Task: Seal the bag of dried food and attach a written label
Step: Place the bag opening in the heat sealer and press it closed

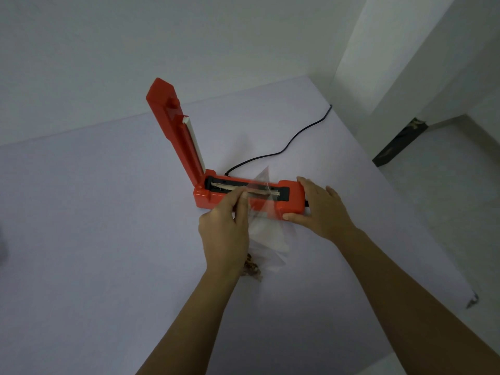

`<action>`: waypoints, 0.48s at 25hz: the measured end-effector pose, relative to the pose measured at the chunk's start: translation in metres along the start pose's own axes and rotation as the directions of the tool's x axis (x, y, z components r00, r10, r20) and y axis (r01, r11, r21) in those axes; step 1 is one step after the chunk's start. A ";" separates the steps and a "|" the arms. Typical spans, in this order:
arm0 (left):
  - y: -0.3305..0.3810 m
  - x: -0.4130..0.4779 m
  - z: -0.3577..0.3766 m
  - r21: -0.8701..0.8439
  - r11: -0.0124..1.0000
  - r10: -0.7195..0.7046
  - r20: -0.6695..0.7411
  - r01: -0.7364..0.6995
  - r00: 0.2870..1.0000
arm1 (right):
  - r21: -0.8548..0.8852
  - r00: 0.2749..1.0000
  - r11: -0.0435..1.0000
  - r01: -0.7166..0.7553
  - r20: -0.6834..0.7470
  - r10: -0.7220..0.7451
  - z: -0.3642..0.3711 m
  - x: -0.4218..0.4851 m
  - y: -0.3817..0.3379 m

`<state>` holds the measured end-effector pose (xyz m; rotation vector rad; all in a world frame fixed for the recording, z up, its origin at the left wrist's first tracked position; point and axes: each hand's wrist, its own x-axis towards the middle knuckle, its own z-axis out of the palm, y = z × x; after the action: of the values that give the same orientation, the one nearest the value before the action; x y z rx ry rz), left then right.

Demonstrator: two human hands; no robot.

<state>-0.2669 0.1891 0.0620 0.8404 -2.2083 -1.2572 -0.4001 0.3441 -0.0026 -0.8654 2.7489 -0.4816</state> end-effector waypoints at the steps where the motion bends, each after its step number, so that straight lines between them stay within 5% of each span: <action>1: 0.001 -0.001 0.000 -0.004 1.000 0.017 -0.014 -0.017 1.000 | 0.005 1.000 1.000 0.000 -0.001 0.000 -0.001 0.000 0.000; 9: 0.002 0.005 -0.019 -0.067 0.994 -0.086 -0.018 0.085 0.996 | -0.042 1.000 0.999 0.017 -0.006 -0.017 -0.001 -0.002 -0.002; 12: 0.003 0.004 -0.038 -0.109 0.982 -0.154 -0.014 0.152 0.988 | 0.232 0.959 0.972 -0.038 -0.265 0.101 0.003 -0.022 -0.014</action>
<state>-0.2457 0.1647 0.0833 0.9919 -2.0710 -1.4175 -0.3748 0.3455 0.0021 -0.6876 2.8797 -0.9434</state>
